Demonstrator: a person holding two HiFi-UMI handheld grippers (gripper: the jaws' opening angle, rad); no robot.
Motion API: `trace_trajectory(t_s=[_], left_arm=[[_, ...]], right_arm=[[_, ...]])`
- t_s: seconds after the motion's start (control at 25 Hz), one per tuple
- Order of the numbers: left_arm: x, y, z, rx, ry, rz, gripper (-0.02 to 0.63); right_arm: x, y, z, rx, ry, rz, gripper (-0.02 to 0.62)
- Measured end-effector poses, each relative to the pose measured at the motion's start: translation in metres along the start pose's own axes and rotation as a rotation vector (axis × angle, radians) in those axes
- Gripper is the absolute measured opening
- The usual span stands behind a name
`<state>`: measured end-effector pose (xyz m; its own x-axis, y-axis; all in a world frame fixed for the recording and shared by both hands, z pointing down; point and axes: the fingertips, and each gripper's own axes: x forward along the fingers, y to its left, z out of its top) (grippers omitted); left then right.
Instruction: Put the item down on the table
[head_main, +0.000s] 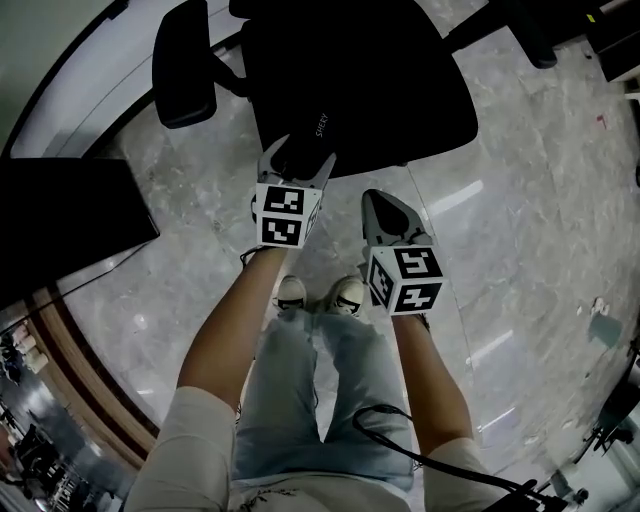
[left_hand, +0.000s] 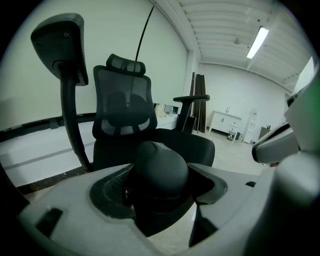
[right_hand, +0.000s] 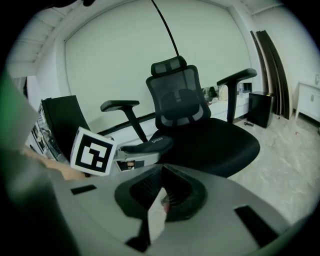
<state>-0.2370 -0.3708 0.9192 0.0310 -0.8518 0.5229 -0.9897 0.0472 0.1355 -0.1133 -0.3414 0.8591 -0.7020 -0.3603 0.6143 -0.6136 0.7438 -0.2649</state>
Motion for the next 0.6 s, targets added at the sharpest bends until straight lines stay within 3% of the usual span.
trace_trajectory(t_s=[0.16,0.44,0.6], left_arm=[[0.019,0.009,-0.018,-0.049,0.03,0.016,0.325],[0.036,0.007,-0.032,0.027,0.135,0.062,0.326],[0.035,0.005,-0.034,0.035,0.149,0.06,0.337]], right_arm=[[0.006,-0.005,-0.007,-0.008,-0.004,0.008,0.002],[0.013,-0.003,-0.002,-0.013,-0.009,0.03,0.002],[0.016,0.0,0.0,-0.013,-0.007,0.047,0.002]])
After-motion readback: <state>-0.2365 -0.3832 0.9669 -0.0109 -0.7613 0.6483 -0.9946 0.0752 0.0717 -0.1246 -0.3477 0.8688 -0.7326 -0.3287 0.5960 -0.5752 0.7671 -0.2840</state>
